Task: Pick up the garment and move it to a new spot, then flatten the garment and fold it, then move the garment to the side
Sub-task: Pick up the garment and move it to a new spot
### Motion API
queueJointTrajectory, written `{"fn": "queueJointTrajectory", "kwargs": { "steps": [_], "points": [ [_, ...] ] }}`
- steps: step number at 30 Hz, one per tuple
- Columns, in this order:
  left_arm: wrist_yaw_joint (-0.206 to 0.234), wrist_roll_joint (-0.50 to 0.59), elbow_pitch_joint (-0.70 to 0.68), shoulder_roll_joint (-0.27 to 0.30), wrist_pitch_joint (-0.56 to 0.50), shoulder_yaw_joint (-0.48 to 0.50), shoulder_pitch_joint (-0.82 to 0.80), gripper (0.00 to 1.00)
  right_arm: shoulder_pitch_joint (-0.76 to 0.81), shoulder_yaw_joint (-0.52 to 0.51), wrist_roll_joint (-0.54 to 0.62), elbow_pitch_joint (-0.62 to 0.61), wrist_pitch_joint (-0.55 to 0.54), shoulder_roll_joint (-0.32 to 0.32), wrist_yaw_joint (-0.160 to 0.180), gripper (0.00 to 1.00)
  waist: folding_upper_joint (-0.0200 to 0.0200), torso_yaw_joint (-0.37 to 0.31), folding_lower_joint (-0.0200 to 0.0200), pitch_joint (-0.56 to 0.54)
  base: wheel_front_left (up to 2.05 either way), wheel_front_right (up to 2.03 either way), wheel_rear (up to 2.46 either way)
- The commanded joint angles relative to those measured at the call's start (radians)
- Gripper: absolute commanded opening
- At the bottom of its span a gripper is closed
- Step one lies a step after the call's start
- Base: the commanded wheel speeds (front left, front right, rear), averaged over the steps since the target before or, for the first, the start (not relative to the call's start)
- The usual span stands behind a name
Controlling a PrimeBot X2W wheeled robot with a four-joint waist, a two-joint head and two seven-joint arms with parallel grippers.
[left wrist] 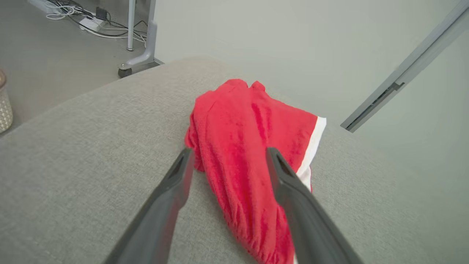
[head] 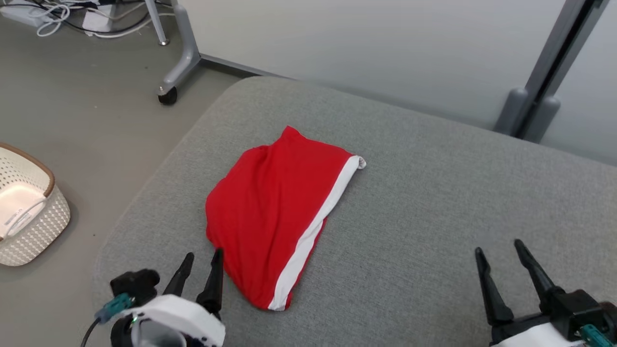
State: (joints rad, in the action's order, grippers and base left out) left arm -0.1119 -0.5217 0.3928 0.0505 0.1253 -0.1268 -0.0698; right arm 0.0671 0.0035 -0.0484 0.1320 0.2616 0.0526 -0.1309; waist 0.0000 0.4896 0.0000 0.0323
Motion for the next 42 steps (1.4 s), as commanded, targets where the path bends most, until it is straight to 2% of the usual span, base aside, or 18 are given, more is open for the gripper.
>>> {"fn": "queueJointTrajectory", "kwargs": {
  "steps": [1, 6, 9, 10, 11, 16, 20, 23, 27, 33, 35, 36, 39, 42],
  "points": [
    [0.004, -0.015, 0.015, 0.001, -0.012, -0.011, -0.030, 1.00, -0.011, -0.001, 0.006, -0.005, 0.005, 0.014, 0.000, 1.00, 0.0000, -0.067, 0.0000, 0.087, 0.00, 0.00, 0.00],
    [0.037, -0.163, 0.188, 0.002, -0.171, -0.068, -0.179, 1.00, -0.061, -0.002, 0.015, 0.000, 0.005, 0.028, 0.000, 1.00, 0.0000, -0.134, 0.0000, 0.164, 0.00, 0.00, 0.00],
    [0.063, -0.154, 0.277, 0.015, -0.244, -0.100, -0.215, 1.00, -0.069, 0.000, 0.011, 0.009, 0.005, 0.027, 0.000, 1.00, 0.0000, -0.159, 0.0000, 0.174, 0.00, 0.00, 0.00],
    [0.074, -0.142, 0.302, 0.022, -0.251, -0.107, -0.224, 0.55, -0.072, 0.002, 0.010, 0.011, 0.005, 0.026, 0.000, 1.00, 0.0000, -0.167, 0.0000, 0.174, 0.00, 0.00, 0.00],
    [0.081, -0.137, 0.321, 0.023, -0.250, -0.109, -0.227, 0.00, -0.073, 0.003, 0.009, 0.012, 0.005, 0.024, 0.000, 1.00, 0.0000, -0.173, 0.0000, 0.172, 0.00, 0.00, 0.00],
    [0.044, -0.127, 0.296, 0.030, -0.230, -0.130, -0.238, 0.00, -0.060, -0.003, 0.000, 0.019, 0.005, 0.016, 0.000, 1.00, 0.0000, -0.192, 0.0000, 0.144, 0.00, 0.00, 0.00],
    [0.021, -0.103, 0.151, 0.041, -0.236, -0.176, -0.243, 0.00, -0.055, -0.002, -0.007, 0.028, 0.005, 0.012, 0.000, 1.00, 0.0000, -0.220, 0.0000, 0.104, 0.00, 0.00, 0.00],
    [0.014, -0.102, -0.001, 0.034, -0.276, -0.215, -0.243, 0.00, -0.062, 0.019, -0.013, 0.030, 0.005, 0.008, 0.000, 1.00, 0.0000, -0.271, 0.0000, 0.072, 0.00, 0.00, 0.00],
    [0.040, -0.085, -0.188, 0.024, -0.332, -0.264, -0.271, 0.00, -0.072, 0.027, -0.020, 0.029, 0.005, 0.005, 0.000, 1.00, 0.0000, -0.368, 0.0000, 0.040, 0.00, 0.00, 0.00],
    [0.072, -0.144, -0.361, 0.004, -0.389, -0.362, -0.322, 0.00, -0.076, 0.021, -0.025, 0.026, 0.005, 0.002, 0.000, 1.00, 0.0000, -0.523, 0.0000, 0.028, 0.00, 0.00, 0.00],
    [0.075, -0.162, -0.379, 0.005, -0.390, -0.380, -0.333, 0.00, -0.076, 0.014, -0.027, 0.023, 0.005, 0.002, 0.000, 1.00, 0.0000, -0.543, 0.0000, 0.030, 0.00, 0.00, 0.00],
    [0.086, -0.216, -0.409, 0.003, -0.382, -0.416, -0.352, 0.00, -0.076, 0.009, -0.027, 0.021, 0.005, 0.001, 0.000, 1.00, 0.0000, -0.584, 0.0000, 0.036, 0.00, 0.00, 0.00],
    [0.103, -0.241, -0.416, 0.003, -0.370, -0.448, -0.378, 0.00, -0.075, 0.005, -0.029, 0.018, 0.005, 0.000, 0.000, 1.00, 0.0000, -0.619, 0.0000, 0.045, 0.00, 0.00, 0.00],
    [0.137, -0.262, -0.370, 0.004, -0.363, -0.484, -0.391, 0.00, -0.065, -0.005, -0.033, 0.017, 0.005, 0.000, 0.000, 1.00, 0.0000, -0.652, 0.0000, 0.051, 0.00, 0.00, 0.00]
  ]
}}
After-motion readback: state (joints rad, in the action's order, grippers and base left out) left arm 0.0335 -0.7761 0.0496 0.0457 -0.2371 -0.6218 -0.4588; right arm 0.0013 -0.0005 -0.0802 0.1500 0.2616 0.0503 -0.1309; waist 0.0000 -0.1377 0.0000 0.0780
